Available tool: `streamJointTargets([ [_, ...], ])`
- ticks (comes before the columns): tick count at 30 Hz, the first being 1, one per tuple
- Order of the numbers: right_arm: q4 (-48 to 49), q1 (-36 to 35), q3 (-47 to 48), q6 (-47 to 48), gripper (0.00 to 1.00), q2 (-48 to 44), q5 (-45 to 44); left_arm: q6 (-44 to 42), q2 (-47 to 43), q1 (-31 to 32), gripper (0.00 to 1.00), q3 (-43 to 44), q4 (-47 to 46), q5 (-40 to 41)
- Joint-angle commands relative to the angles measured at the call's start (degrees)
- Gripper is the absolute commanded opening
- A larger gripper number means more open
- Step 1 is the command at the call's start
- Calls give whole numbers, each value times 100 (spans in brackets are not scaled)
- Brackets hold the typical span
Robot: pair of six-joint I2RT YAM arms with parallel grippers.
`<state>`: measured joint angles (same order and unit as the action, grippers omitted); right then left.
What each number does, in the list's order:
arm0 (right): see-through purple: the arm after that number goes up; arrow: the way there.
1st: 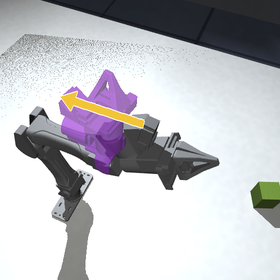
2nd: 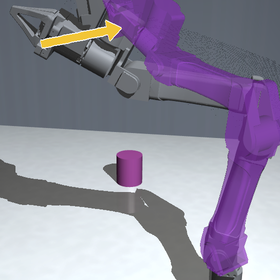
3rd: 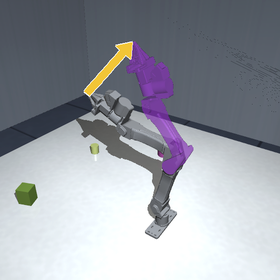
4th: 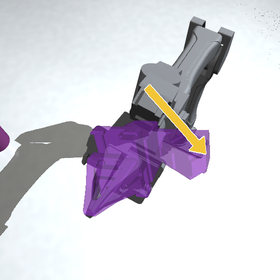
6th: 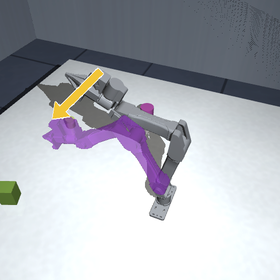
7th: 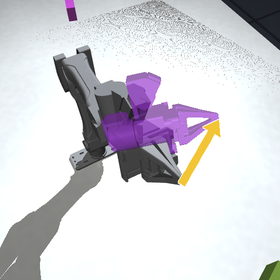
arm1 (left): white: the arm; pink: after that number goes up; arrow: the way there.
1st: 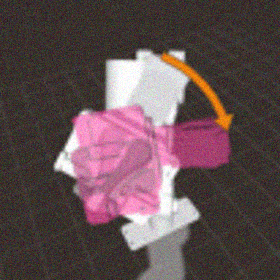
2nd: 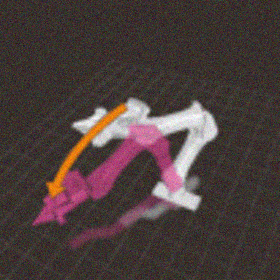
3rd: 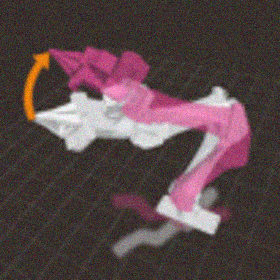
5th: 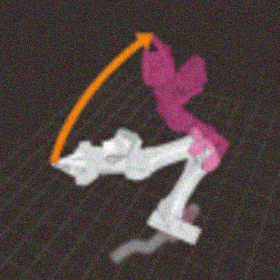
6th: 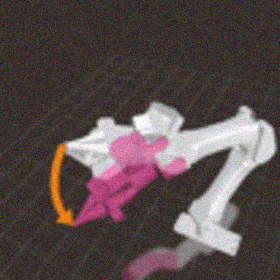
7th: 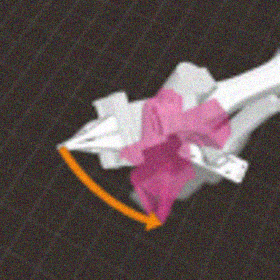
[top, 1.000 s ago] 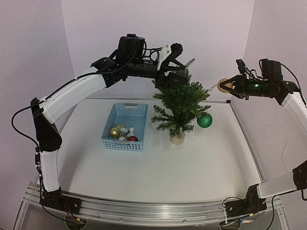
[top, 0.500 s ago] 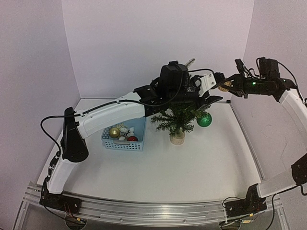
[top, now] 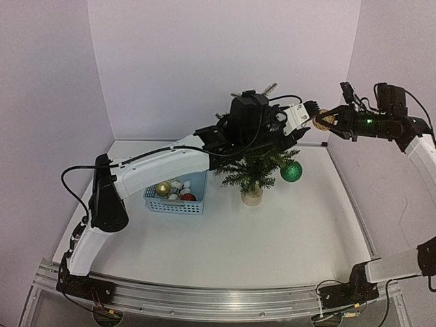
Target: Decorate the small christmas tree
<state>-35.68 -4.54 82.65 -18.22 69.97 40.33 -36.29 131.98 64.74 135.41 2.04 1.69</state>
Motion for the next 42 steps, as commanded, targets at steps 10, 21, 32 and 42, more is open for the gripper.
streamJointTargets([
  [10, 134, 10, 266, 7, 0, -198, 538, 149, -413, 91, 8, 366, 239, -148],
  [21, 122, 10, 231, 86, 0, -55, 218, 407, -791, 85, 0, 417, 723, -216],
  [32, 124, 10, 265, 202, 0, 210, 314, 1242, -1037, -4, 0, 630, 2076, -950],
  [42, 142, 11, 56, 47, 0, 254, 803, 2212, -1238, -312, 0, 299, 2671, -1297],
])
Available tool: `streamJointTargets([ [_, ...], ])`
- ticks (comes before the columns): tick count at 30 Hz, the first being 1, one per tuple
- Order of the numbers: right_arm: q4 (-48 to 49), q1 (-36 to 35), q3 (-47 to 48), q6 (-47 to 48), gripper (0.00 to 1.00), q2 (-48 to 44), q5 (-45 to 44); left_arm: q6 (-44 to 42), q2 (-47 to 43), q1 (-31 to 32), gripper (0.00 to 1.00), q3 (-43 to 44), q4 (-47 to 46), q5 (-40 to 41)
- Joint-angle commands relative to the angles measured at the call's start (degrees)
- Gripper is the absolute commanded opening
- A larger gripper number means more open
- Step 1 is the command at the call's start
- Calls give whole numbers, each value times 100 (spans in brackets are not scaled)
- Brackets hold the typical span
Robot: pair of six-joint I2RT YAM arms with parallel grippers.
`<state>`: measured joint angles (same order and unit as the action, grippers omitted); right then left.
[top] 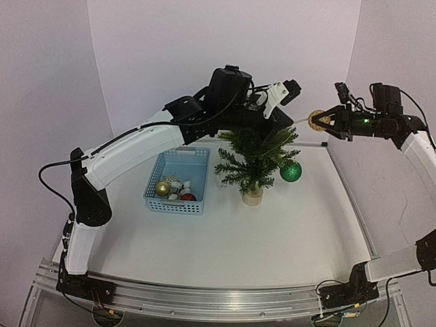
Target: Decorate the small christmas tree
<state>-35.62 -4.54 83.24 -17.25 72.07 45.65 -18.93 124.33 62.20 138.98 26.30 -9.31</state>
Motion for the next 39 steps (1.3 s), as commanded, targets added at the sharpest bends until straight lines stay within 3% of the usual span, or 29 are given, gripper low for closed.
streamJointTargets([
  [1, 131, 12, -32, -71, 0, 54, 202, 516, -439, -59, 0, -29, 226, -191],
  [7, 113, 12, -182, -350, 0, 153, -580, 755, 91, -18, 0, 642, -80, -232],
  [11, 118, 11, -248, -417, 0, 115, -898, 881, 269, 88, 0, 645, -349, -348],
  [18, 95, 8, -448, -384, 0, -21, -1019, 1032, 526, 142, 0, 463, -727, -253],
  [27, 100, 9, -644, -153, 0, -224, -221, 935, 604, 143, 0, 331, -879, 127],
  [35, 81, 15, -717, -217, 0, -308, -572, 767, 576, 143, 0, 250, -838, 219],
  [37, 67, 21, -693, -232, 0, -299, -673, 753, 531, 143, 4, 258, -801, 101],
  [39, 13, 43, -648, -219, 0, -307, -761, 714, 485, 147, 16, 295, -745, -76],
])
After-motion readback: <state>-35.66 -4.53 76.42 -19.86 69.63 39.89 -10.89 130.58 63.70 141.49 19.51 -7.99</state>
